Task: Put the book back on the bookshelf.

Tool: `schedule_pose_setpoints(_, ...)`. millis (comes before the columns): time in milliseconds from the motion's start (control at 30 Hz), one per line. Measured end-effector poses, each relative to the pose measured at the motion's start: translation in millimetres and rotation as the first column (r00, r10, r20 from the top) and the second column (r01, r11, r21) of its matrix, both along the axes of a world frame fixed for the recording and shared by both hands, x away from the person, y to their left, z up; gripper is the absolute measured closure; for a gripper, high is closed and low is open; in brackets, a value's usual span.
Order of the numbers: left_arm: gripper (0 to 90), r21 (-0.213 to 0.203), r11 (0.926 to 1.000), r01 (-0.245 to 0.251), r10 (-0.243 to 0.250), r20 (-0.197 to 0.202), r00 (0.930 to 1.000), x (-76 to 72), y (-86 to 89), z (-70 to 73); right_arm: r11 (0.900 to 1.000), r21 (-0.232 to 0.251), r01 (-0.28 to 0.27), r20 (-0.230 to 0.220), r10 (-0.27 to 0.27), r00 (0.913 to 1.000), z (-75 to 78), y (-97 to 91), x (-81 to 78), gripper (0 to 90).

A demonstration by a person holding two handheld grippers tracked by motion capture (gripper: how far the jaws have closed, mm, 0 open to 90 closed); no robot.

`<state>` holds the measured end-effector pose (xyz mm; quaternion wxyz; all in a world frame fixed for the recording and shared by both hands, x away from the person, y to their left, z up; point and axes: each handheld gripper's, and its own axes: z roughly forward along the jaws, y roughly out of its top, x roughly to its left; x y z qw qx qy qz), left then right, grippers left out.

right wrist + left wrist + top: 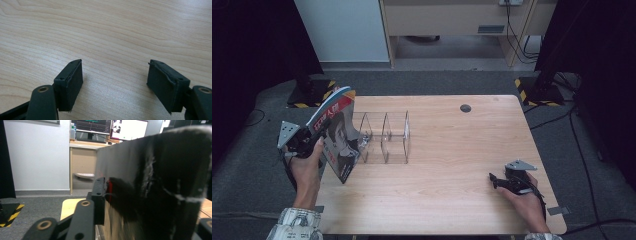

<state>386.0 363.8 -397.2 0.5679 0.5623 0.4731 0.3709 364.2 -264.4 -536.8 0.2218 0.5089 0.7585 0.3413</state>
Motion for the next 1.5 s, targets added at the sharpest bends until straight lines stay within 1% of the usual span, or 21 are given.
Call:
schedule_pose_setpoints(67,62.2,0.004,1.0,0.002,-0.002,-0.007,1.0,0.1,-0.4,-0.4,1.0,-0.003,-0.001,0.002,0.001,1.0,-0.2,0.0,0.2,28.3)
schedule_pose_setpoints(200,50.8,-0.003,1.0,-0.009,0.009,-0.018,0.9998,-0.4,0.3,-0.4,1.0,-0.003,-0.001,0.003,0.001,1.0,-0.4,0.4,0.7,28.0)
schedule_pose_setpoints(300,45.7,-0.001,0.9999,-0.014,0.014,-0.02,0.9997,-0.6,2.2,-0.2,1.0,-0.004,-0.004,0.001,0.004,1.0,-0.2,0.6,1.2,27.6)
schedule_pose_setpoints(367,40.4,-0.005,0.9998,-0.019,0.018,-0.025,0.9995,-0.5,3.2,-0.2,1.0,-0.004,-0.004,0.001,0.004,1.0,-0.2,0.7,1.3,27.6)
schedule_pose_setpoints(433,35.9,-0.001,0.9998,-0.018,0.018,-0.029,0.9994,-0.8,4.0,-0.1,1.0,-0.003,-0.002,0.001,0.002,1.0,-0.2,0.8,1.3,27.6)
schedule_pose_setpoints(500,32.0,-0.009,0.9999,-0.015,0.015,-0.031,0.9994,-1.6,5.2,0.9,1.0,-0.002,0.001,0.0,-0.001,1.0,-0.1,1.2,1.1,27.5)
schedule_pose_setpoints(600,26.4,-0.014,0.9999,-0.007,0.007,-0.044,0.999,-1.5,6.1,0.8,1.0,-0.001,0.001,-0.002,-0.001,1.0,-0.1,1.4,1.0,27.2)
schedule_pose_setpoints(767,15.1,-0.014,0.9999,-0.01,0.009,-0.064,0.9979,-5.0,7.5,0.4,1.0,-0.003,0.0,-0.002,0.0,1.0,-0.2,1.9,0.9,25.8)
schedule_pose_setpoints(833,12.1,-0.016,0.9999,-0.006,0.005,-0.072,0.9974,-6.4,7.6,0.5,1.0,-0.004,-0.005,-0.001,0.005,1.0,-0.3,2.0,0.8,25.4)
schedule_pose_setpoints(1000,8.7,-0.004,1.0,0.008,-0.008,-0.073,0.9973,-11.0,6.1,2.3,0.9999,-0.006,-0.011,-0.001,0.011,0.9999,-0.5,2.0,0.5,24.7)
schedule_pose_setpoints(1067,7.3,0.004,1.0,0.007,-0.006,-0.071,0.9975,-12.7,4.9,3.2,0.9999,-0.005,-0.01,-0.001,0.01,0.9999,-0.6,2.2,0.6,24.5)
schedule_pose_setpoints(1100,7.1,0.019,0.9998,0.005,-0.003,-0.07,0.9975,-13.7,3.6,3.5,0.9999,-0.005,-0.01,-0.002,0.01,0.9999,-0.6,2.2,0.6,24.4)
schedule_pose_setpoints(1267,6.1,0.043,0.9989,0.017,-0.014,-0.068,0.9976,-19.2,-0.5,3.1,0.9999,-0.005,-0.011,-0.003,0.011,0.9999,-0.5,2.3,0.7,24.1)
schedule_pose_setpoints(1367,5.9,0.043,0.999,0.016,-0.013,-0.074,0.9972,-22.7,-1.4,2.1,0.9999,-0.006,-0.009,-0.002,0.009,1.0,-0.5,2.7,0.6,23.9)
schedule_pose_setpoints(1433,5.6,0.051,0.9986,0.012,-0.008,-0.074,0.9972,-25.3,-2.1,1.2,0.9999,-0.006,-0.009,-0.002,0.009,1.0,-0.5,2.8,0.5,23.4)
schedule_pose_setpoints(1500,5.7,0.058,0.9981,0.018,-0.014,-0.078,0.9969,-27.2,-2.6,0.3,0.9999,-0.008,-0.009,-0.002,0.009,1.0,-0.6,2.9,0.5,23.1)
